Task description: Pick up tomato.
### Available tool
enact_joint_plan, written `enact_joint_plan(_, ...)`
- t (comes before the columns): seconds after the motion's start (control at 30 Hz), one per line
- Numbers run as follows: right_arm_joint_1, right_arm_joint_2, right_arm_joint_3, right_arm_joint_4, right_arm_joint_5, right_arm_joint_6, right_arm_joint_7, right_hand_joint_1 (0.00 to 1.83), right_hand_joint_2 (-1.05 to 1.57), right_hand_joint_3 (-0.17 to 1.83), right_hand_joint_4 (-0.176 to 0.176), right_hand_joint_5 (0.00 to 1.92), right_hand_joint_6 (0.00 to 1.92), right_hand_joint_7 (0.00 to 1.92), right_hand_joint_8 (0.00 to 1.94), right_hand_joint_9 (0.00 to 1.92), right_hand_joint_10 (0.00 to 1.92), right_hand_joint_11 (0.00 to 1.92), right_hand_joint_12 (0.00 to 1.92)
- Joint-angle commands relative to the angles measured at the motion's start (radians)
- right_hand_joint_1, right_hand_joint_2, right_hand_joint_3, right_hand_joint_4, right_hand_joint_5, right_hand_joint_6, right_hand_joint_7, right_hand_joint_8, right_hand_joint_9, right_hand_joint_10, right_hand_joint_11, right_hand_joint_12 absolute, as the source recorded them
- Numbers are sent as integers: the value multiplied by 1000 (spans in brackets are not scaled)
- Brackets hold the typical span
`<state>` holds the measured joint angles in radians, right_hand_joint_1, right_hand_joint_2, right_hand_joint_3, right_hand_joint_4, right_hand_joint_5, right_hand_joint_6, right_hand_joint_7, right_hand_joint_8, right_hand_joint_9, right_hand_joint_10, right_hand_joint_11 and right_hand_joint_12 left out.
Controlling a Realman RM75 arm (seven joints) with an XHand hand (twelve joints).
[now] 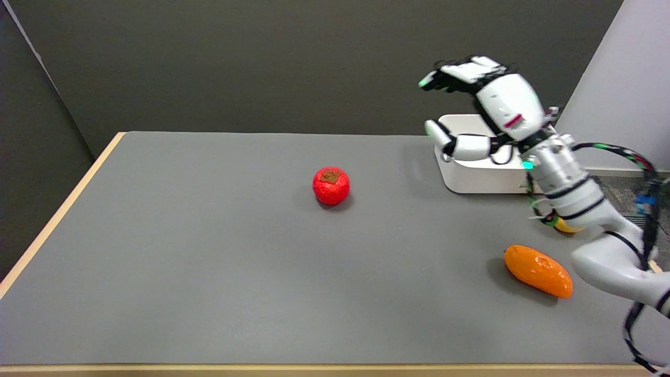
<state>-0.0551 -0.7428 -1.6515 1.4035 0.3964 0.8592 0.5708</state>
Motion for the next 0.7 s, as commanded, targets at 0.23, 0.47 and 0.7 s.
enact_joint_plan(0.23,432,-108,-446,48,-203,-643,42,422,678,964,118,380,741,545,626,500,983,298,1440)
enact_joint_plan(0.47,484,-143,-534,-2,-209,-747,42,441,667,876,98,300,564,454,461,358,888,194,1339)
enact_joint_plan(0.7,519,-183,-585,-65,-203,-797,42,403,595,894,85,152,376,201,288,129,638,74,1239)
